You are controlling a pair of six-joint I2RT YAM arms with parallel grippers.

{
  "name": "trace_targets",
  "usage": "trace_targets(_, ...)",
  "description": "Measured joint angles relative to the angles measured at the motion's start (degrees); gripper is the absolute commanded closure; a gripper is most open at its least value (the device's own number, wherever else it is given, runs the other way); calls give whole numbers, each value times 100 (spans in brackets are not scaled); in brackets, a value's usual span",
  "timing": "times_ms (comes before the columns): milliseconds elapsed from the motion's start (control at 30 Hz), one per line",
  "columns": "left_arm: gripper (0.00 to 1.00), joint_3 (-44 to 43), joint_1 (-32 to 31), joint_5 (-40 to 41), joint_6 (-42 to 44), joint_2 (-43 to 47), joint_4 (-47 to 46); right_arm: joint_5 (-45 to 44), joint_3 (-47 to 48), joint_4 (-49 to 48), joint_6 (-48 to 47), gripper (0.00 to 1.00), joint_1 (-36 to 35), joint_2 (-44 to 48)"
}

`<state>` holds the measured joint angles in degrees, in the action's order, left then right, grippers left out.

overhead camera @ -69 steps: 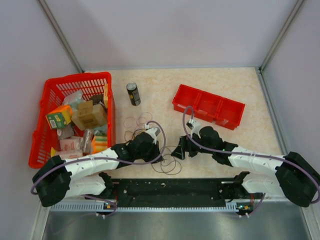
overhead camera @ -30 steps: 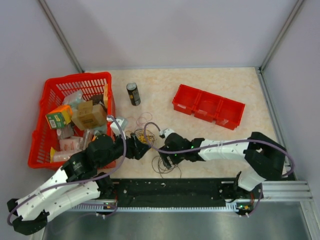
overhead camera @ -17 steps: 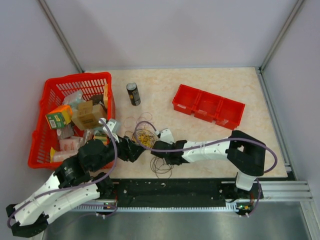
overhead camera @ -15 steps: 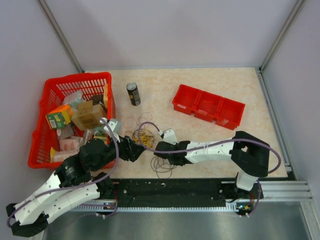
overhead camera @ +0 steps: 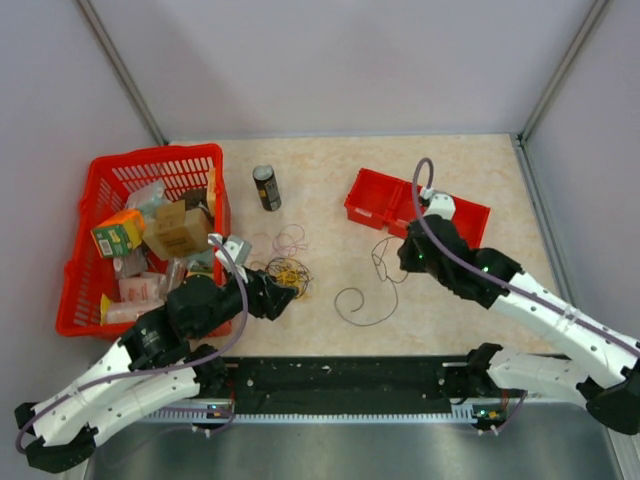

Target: Untangle the cables

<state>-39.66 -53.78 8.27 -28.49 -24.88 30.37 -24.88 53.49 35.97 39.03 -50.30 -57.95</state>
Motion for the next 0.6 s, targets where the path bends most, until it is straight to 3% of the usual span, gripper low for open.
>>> trace_targets(167,28,0,0,-236,109,-358,-376,422,946,612,-391,100,1062,-24)
trace_targets(467,23,0,0,-754,205,-813,-826,846,3571,1060,-1228,100,2852,-605)
trace_targets(600,10,0,0,-876,247,-868,-925,1224,4301,1202,-1410,100,3578,-986)
